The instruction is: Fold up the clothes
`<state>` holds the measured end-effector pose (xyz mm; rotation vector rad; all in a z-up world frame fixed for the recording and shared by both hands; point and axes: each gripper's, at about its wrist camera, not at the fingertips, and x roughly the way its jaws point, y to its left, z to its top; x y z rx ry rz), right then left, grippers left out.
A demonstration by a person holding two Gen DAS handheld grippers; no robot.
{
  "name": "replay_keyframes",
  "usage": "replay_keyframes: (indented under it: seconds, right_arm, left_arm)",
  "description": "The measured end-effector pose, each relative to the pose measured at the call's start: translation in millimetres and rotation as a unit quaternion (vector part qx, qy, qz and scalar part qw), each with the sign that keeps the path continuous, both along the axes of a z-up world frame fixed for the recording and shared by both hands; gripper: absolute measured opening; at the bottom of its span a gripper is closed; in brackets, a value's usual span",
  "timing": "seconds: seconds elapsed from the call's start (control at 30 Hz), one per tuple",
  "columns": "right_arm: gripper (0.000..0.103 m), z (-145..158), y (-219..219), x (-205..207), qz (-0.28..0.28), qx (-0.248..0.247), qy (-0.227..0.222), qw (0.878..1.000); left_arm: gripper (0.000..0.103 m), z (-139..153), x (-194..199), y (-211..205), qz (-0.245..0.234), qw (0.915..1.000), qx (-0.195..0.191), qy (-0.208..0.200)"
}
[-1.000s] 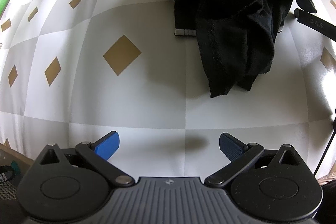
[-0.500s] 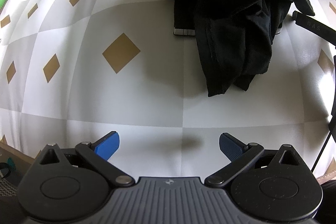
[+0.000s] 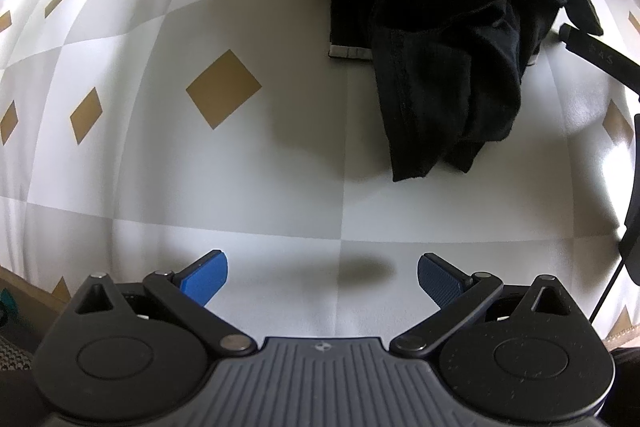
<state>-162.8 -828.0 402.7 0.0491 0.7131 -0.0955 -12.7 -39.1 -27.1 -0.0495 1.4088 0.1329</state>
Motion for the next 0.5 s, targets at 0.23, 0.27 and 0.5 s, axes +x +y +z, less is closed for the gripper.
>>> replay_keyframes:
  seconds: [0.23, 0.27, 0.5]
  right_arm:
    - [0.103, 0, 0, 0, 0.0, 0.0, 0.0, 1.0]
    - [0.103, 0, 0, 0, 0.0, 0.0, 0.0, 1.0]
    - [0.103, 0, 0, 0, 0.0, 0.0, 0.0, 1.0]
  left_arm:
    - [0.102, 24, -3, -27, -0.002, 0.9999, -0.009, -0.005]
    - [0.102, 27, -4, -31, -0.003, 0.9999, -0.009, -0.005]
    - [0.102, 51, -9, -60, 0.0, 0.9999, -0.012, 0.0]
